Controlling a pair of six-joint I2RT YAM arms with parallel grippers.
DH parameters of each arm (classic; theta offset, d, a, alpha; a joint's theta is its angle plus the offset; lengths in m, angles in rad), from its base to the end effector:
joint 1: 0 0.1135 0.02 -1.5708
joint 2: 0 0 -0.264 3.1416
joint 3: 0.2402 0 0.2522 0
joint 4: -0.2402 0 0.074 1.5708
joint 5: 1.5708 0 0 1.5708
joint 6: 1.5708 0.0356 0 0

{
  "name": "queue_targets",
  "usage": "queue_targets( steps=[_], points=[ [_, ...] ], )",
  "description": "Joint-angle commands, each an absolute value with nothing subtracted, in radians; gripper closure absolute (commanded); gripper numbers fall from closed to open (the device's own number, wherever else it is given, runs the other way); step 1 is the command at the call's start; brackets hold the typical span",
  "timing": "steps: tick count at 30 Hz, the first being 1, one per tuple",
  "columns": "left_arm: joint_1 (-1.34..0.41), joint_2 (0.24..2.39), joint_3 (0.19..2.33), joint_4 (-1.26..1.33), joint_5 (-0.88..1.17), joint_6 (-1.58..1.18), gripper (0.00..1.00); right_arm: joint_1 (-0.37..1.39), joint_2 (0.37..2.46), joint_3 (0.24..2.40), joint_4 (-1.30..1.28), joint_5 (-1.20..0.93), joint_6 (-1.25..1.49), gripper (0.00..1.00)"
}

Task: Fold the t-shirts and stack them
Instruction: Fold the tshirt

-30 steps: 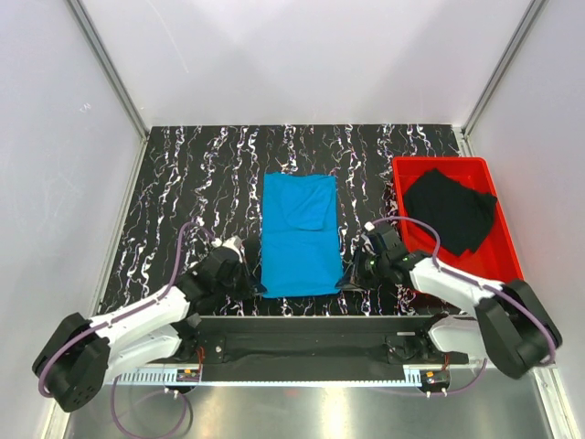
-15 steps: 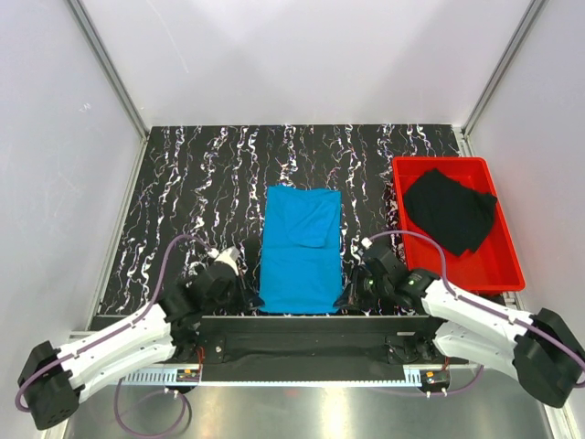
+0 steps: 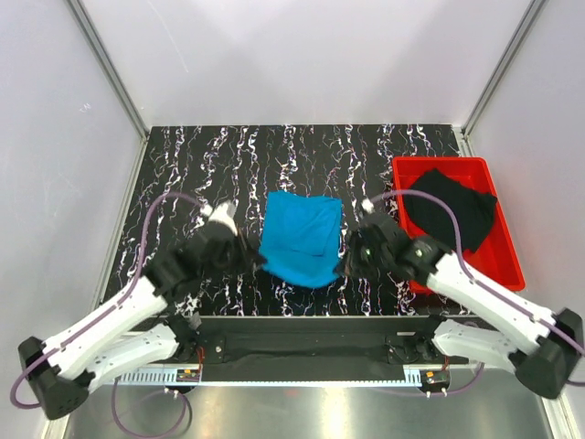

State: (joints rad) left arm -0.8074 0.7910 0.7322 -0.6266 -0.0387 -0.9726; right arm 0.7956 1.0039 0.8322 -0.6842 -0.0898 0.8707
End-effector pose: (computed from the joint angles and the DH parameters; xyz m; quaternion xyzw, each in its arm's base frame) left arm 0.1166 -0.1199 0.2774 -0.0828 0.8997 -0.3218 0.2832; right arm 0.1388 0.1462 0.2708 0.0194 0.9358 0.2870 0.2040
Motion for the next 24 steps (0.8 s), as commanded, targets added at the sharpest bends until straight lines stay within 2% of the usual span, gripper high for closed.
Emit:
queue_targets(
  steps=[1, 8, 21, 23, 24],
  points=[
    [-0.715, 0.935, 0.857, -0.603, -0.013, -0.813, 1.0, 0.699, 1.15, 0.985, -0.729, -0.056, 0.73, 1.0],
    [-0.464, 1.251, 1.047, -0.535, 0.182, -0.632, 1.0, 0.494, 1.405, 1.193, -0.644, -0.208, 0.554, 1.0],
    [-0.325, 1.724, 1.399, -0.425, 0.304, -0.561, 1.0, 0.302, 1.801, 1.44, -0.545, -0.374, 0.428, 1.0],
    [-0.321, 1.819, 1.469, -0.423, 0.314, -0.555, 0.96, 0.281, 1.841, 1.471, -0.531, -0.403, 0.433, 1.0],
    [-0.316, 1.86, 1.501, -0.432, 0.327, -0.552, 0.94, 0.267, 1.883, 1.485, -0.525, -0.41, 0.43, 0.96]
  ],
)
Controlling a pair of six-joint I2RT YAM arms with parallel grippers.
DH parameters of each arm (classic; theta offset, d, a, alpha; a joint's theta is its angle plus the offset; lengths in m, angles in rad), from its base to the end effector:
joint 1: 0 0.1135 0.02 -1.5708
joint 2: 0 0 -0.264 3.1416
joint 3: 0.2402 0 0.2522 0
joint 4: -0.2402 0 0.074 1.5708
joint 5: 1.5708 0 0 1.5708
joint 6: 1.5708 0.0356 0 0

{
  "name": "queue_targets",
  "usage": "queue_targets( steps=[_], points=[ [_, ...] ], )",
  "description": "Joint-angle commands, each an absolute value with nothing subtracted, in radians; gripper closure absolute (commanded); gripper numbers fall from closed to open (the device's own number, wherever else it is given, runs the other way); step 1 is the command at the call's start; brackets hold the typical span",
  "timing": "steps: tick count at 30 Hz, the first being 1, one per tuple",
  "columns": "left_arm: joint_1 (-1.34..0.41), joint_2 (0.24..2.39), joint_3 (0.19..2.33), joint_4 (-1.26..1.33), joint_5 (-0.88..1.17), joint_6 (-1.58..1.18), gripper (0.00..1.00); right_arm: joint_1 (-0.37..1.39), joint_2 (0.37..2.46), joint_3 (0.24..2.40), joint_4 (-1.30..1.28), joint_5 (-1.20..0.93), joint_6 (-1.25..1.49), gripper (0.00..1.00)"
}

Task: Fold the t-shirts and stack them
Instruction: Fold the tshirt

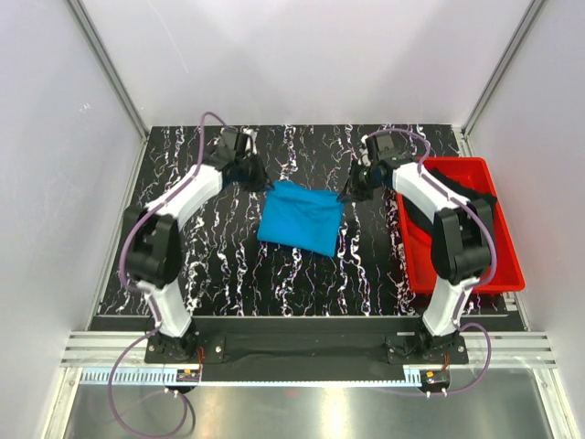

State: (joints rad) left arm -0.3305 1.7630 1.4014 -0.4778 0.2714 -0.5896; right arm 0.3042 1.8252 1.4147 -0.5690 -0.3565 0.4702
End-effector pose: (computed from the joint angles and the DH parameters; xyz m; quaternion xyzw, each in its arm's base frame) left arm 0.3687 -0.1366 0.2615 -0.0716 0.9238 -0.2705 0.2614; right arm 0.3730 0.1301 0.2371 0.0266 0.9425 0.2653 0.2015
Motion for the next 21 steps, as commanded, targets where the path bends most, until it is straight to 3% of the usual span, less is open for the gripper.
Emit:
queue_targets(
  steps=[1, 4, 5, 9, 11, 14, 15, 18, 21],
  points=[
    [-0.311, 1.896, 1.537, -0.449, 0.337, -0.552, 0.87, 0.262, 1.905, 1.499, -0.522, -0.417, 0.425, 0.88],
    [-0.29, 2.017, 1.644, -0.472, 0.309, -0.534, 0.75, 0.239, 1.986, 1.561, -0.511, -0.428, 0.422, 0.77],
    [-0.282, 2.046, 1.69, -0.448, 0.302, -0.526, 0.62, 0.236, 2.003, 1.574, -0.515, -0.417, 0.419, 0.72],
    [-0.255, 2.132, 1.872, -0.472, 0.2, -0.468, 0.55, 0.209, 2.032, 1.588, -0.492, -0.327, 0.407, 0.48],
    [-0.239, 2.12, 1.916, -0.473, 0.213, -0.463, 0.54, 0.21, 2.051, 1.653, -0.54, -0.235, 0.351, 0.42],
    [-0.235, 1.984, 1.857, -0.441, 0.161, -0.469, 0.5, 0.209, 2.04, 1.683, -0.621, -0.207, 0.316, 0.41],
    [-0.235, 1.942, 1.763, -0.413, 0.178, -0.475, 0.44, 0.21, 2.007, 1.668, -0.615, -0.209, 0.316, 0.39],
    [-0.238, 1.842, 1.62, -0.318, 0.264, -0.485, 0.38, 0.209, 1.941, 1.597, -0.604, -0.193, 0.321, 0.29],
    [-0.241, 1.844, 1.507, -0.325, 0.333, -0.502, 0.45, 0.212, 1.896, 1.533, -0.572, -0.259, 0.34, 0.29]
  ],
)
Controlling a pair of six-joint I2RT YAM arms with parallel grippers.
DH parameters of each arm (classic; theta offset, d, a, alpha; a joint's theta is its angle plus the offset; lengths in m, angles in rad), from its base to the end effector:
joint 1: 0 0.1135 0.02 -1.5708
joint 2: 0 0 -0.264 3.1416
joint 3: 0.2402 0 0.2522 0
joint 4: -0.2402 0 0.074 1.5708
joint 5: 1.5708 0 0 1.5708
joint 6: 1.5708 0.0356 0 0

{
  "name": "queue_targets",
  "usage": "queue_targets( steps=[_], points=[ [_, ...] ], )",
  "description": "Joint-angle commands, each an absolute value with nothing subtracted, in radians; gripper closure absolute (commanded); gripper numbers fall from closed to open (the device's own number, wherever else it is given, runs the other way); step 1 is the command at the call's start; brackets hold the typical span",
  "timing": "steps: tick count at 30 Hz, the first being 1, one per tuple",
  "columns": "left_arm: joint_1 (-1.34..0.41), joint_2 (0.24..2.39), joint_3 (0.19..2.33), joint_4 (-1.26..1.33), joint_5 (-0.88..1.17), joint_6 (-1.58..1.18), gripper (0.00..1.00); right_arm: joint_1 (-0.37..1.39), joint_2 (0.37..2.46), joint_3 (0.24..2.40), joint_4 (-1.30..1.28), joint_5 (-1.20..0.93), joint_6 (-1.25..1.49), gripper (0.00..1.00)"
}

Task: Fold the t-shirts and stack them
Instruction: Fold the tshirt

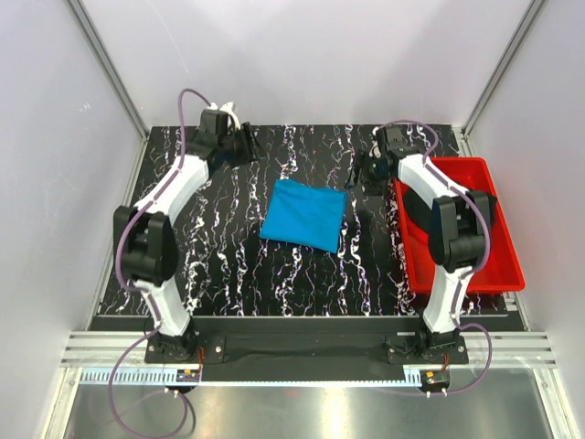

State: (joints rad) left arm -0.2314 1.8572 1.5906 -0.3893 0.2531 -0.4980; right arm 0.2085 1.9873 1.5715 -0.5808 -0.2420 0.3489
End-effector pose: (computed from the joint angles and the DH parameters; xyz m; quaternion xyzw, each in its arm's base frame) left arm 0.4191 -0.1079 0.2939 -0.0630 0.8895 -0.2621 0.3689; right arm 0.4229 0.0982 0.2197 0.0327 0.9521 0.1886 0.2384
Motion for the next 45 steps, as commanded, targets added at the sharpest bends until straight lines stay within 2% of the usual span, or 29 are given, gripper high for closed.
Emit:
queue_targets(
  steps=[1, 3, 8, 11, 13, 16, 21, 26, 28, 31, 32, 34, 37, 38, 39, 41, 42, 44, 45],
  points=[
    [-0.241, 1.836, 1.426, -0.316, 0.339, -0.52, 0.47, 0.216, 1.888, 1.488, -0.554, -0.299, 0.363, 0.3],
    [-0.241, 1.798, 1.33, -0.224, 0.367, -0.537, 0.49, 0.242, 1.862, 1.442, -0.514, -0.342, 0.385, 0.32],
    [-0.248, 1.773, 1.18, -0.129, 0.368, -0.571, 0.47, 0.256, 1.816, 1.281, -0.404, -0.388, 0.434, 0.3],
    [-0.27, 1.778, 1.151, -0.109, 0.374, -0.58, 0.44, 0.261, 1.798, 1.172, -0.315, -0.477, 0.472, 0.22],
    [-0.288, 1.793, 1.123, -0.109, 0.37, -0.589, 0.44, 0.264, 1.809, 1.137, -0.269, -0.503, 0.48, 0.21],
    [-0.308, 1.79, 1.045, -0.06, 0.408, -0.635, 0.45, 0.27, 1.833, 1.12, -0.236, -0.532, 0.486, 0.19],
    [-0.333, 1.744, 0.846, 0.182, 0.502, -0.776, 0.47, 0.273, 1.862, 1.12, -0.19, -0.584, 0.5, 0.2],
    [-0.373, 1.672, 0.709, 0.284, 0.502, -0.848, 0.49, 0.267, 1.858, 1.167, -0.229, -0.586, 0.472, 0.2],
    [-0.379, 1.611, 0.719, 0.177, 0.473, -0.819, 0.48, 0.264, 1.853, 1.202, -0.279, -0.546, 0.453, 0.19],
    [-0.377, 1.501, 0.825, -0.027, 0.294, -0.703, 0.47, 0.264, 1.816, 1.242, -0.391, -0.442, 0.395, 0.18],
    [-0.377, 1.476, 0.853, -0.138, 0.178, -0.678, 0.46, 0.264, 1.795, 1.258, -0.428, -0.348, 0.378, 0.18],
    [-0.377, 1.418, 0.922, -0.185, 0.108, -0.647, 0.45, 0.267, 1.784, 1.299, -0.504, -0.266, 0.344, 0.18],
    [-0.387, 1.445, 0.972, -0.105, 0.211, -0.672, 0.45, 0.293, 1.781, 1.328, -0.496, -0.354, 0.348, 0.2],
    [-0.39, 1.471, 0.985, -0.085, 0.294, -0.684, 0.46, 0.305, 1.795, 1.33, -0.456, -0.401, 0.359, 0.23],
    [-0.391, 1.495, 0.991, -0.052, 0.342, -0.695, 0.55, 0.307, 1.802, 1.328, -0.427, -0.446, 0.376, 0.26],
    [-0.393, 1.56, 0.977, 0.047, 0.423, -0.729, 0.63, 0.307, 1.819, 1.298, -0.32, -0.538, 0.44, 0.35],
    [-0.394, 1.58, 0.963, 0.096, 0.457, -0.745, 0.69, 0.307, 1.827, 1.28, -0.28, -0.564, 0.458, 0.43],
    [-0.396, 1.623, 0.942, 0.204, 0.488, -0.77, 0.73, 0.307, 1.857, 1.272, -0.192, -0.627, 0.503, 0.53],
    [-0.397, 1.638, 0.937, 0.231, 0.494, -0.784, 0.76, 0.307, 1.871, 1.276, -0.167, -0.649, 0.514, 0.64]
  ],
)
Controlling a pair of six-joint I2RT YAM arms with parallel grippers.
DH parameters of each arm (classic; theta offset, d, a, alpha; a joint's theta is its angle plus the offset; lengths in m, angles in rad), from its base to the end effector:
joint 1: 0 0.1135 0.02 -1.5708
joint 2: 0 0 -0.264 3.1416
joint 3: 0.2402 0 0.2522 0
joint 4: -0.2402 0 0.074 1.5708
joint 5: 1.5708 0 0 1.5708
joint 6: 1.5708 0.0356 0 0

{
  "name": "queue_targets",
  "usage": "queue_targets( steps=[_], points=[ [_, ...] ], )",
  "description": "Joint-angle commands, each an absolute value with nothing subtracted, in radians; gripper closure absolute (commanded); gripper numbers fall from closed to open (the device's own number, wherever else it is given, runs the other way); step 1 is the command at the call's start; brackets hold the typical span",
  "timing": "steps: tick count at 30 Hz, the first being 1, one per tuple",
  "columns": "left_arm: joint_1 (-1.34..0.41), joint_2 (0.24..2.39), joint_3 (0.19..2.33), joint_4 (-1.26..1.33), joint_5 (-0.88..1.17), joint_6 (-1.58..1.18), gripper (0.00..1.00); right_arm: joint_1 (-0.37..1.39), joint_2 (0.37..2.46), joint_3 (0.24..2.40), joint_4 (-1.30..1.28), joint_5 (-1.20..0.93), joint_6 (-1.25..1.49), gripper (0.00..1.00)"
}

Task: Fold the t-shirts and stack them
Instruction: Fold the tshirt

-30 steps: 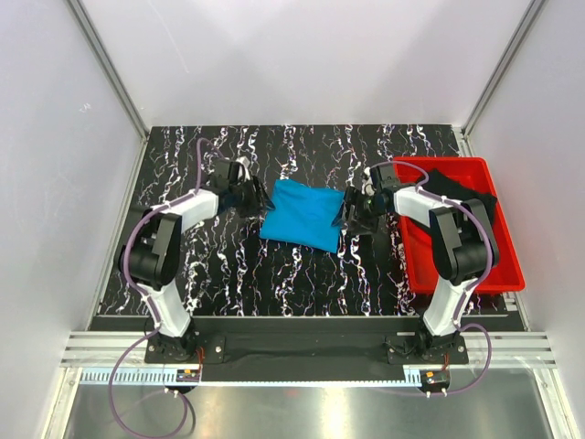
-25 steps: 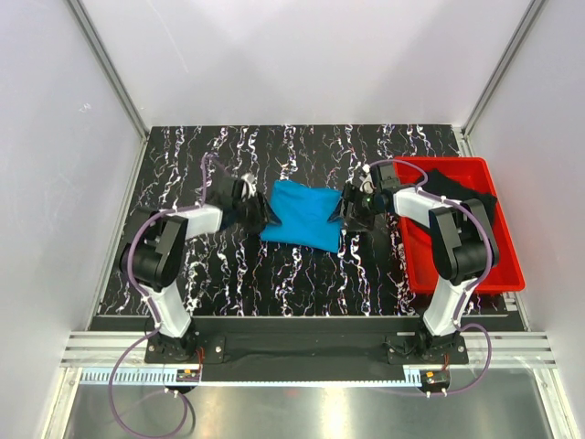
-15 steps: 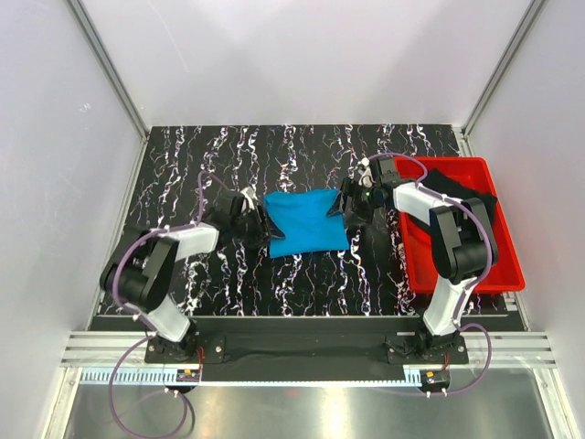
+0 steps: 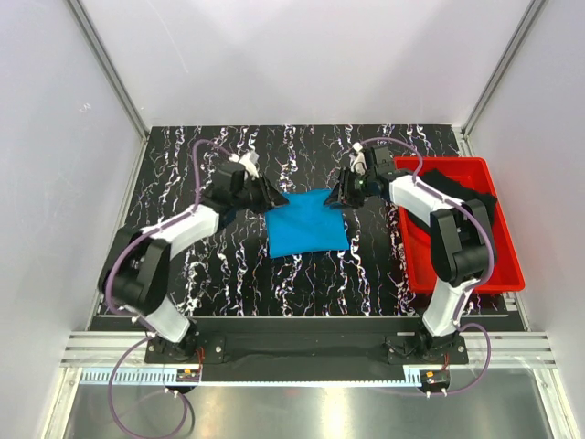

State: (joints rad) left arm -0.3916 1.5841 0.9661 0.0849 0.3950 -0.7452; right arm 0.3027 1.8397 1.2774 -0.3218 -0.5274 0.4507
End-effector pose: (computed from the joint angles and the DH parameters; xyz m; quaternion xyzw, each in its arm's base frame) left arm 0.3182 -0.1462 0.2301 -0.0540 0.8553 -0.4053 0.3181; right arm 0.3725 0.1351 0.2072 -0.0203 0.9131 0.3478 0.2119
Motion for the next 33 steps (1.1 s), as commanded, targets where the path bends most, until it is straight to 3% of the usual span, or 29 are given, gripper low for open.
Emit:
queue_targets(
  steps=[1, 3, 5, 16, 29, 33],
  points=[
    [-0.397, 1.655, 0.93, 0.292, 0.505, -0.793, 0.76, 0.307, 1.899, 1.278, -0.143, -0.673, 0.532, 0.69],
    [-0.397, 1.725, 0.94, 0.327, 0.517, -0.824, 0.79, 0.307, 1.927, 1.285, -0.071, -0.693, 0.555, 0.81],
    [-0.396, 1.772, 0.953, 0.391, 0.528, -0.848, 0.8, 0.308, 1.976, 1.299, -0.035, -0.703, 0.564, 0.85],
    [-0.379, 1.945, 1.015, 0.502, 0.496, -0.89, 0.81, 0.302, 2.14, 1.411, 0.063, -0.706, 0.56, 0.89],
    [-0.236, 2.157, 1.144, 0.531, 0.54, -0.943, 0.8, 0.198, 2.31, 1.56, 0.046, -0.673, 0.581, 0.91],
    [-0.213, 2.155, 1.169, 0.513, 0.546, -0.928, 0.76, 0.176, 2.362, 1.612, 0.014, -0.672, 0.581, 0.92]
  ],
)
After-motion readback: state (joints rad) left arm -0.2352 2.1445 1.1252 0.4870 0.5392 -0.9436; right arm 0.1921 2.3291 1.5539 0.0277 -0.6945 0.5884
